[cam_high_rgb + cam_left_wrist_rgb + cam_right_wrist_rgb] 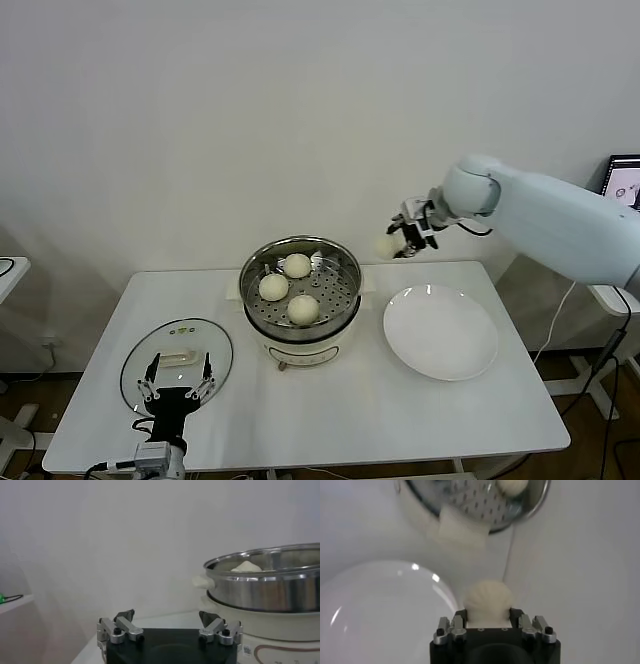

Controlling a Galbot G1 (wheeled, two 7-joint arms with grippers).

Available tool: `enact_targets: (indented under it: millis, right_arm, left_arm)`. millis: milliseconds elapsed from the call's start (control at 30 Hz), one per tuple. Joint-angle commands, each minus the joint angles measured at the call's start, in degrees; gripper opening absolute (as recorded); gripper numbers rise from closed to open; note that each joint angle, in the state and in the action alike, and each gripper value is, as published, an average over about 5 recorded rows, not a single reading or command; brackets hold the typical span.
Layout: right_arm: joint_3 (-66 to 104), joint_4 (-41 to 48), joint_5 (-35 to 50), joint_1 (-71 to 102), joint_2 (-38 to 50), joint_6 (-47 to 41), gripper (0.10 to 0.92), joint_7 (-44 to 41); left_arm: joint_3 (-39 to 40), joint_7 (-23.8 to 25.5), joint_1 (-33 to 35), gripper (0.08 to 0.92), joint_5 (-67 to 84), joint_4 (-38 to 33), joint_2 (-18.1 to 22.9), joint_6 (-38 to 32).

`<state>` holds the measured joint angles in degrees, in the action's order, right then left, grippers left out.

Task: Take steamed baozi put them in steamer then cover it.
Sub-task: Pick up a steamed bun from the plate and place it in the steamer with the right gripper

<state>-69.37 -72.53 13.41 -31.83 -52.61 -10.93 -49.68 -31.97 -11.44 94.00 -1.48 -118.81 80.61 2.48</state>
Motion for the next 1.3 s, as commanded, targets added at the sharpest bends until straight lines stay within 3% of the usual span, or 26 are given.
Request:
enact_targets:
  millis: [33, 367, 1300]
  right_arm:
    - [-7.49, -3.16, 13.99, -5.28, -9.37, -6.00, 0.534, 6.69]
    - [-12.46, -0.11, 22.78, -5.75, -15.68, -9.61, 0.534, 10.93]
    - [-13.73, 6.71, 18.94, 0.02, -18.37, -10.81, 0.534, 7.84]
  left_arm:
    - [0.12, 0.02, -0.12, 0.823, -0.05, 0.31, 0.14, -0.05]
    - [0.09, 0.02, -0.44, 0.823, 0.24, 0.32, 0.13, -0.11]
    - [-0.83, 0.26, -1.12, 0.823, 1.76, 1.14, 0.00, -0.64]
